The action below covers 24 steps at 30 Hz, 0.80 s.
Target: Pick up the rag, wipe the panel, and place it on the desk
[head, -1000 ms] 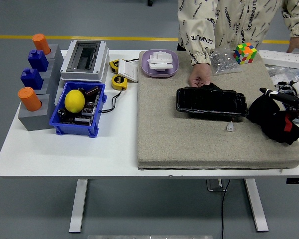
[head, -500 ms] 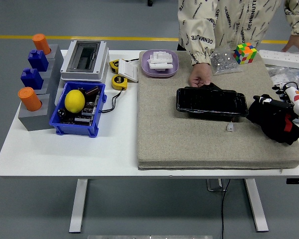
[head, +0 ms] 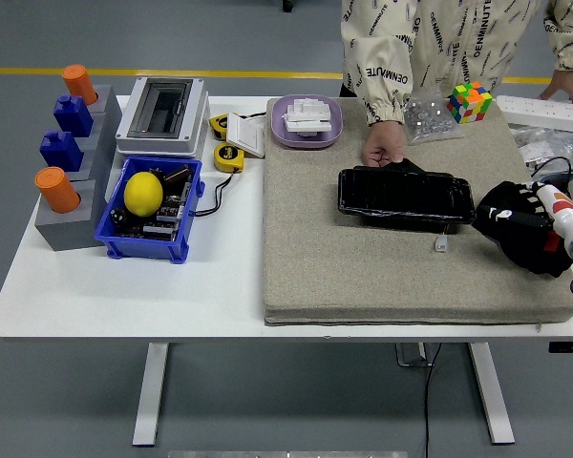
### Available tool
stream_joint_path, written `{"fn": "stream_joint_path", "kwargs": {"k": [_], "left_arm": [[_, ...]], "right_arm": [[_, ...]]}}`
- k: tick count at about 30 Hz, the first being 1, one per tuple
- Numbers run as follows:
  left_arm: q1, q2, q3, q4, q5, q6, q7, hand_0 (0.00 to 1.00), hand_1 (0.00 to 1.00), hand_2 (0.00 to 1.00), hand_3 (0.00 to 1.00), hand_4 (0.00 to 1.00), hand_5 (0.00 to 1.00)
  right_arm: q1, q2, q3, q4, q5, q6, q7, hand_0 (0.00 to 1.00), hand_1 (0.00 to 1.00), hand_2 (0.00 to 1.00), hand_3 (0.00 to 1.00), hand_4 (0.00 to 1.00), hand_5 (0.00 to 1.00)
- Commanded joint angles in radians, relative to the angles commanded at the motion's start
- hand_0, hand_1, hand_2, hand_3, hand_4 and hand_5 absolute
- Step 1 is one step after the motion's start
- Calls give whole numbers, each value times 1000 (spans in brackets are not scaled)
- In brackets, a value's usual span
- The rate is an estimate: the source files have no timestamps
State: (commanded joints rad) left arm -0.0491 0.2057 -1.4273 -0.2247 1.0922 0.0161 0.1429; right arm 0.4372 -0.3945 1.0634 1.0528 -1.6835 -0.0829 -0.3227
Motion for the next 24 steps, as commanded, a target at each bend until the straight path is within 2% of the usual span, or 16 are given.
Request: {"fn": "stream_joint_path", "kwargs": {"k": [12, 24], "left_arm": [[1, 0, 18, 1, -9, -1, 0, 606, 642, 657, 561, 628, 445], [0, -1, 18, 0, -9, -1, 0, 605, 642, 657, 562, 627, 443]], "right_arm": [[1, -31, -67, -3, -2, -3, 26, 879, 824, 857, 875, 998, 697], [14, -44, -119, -72, -24, -44, 54, 871, 806, 844, 863, 998, 656]]}}
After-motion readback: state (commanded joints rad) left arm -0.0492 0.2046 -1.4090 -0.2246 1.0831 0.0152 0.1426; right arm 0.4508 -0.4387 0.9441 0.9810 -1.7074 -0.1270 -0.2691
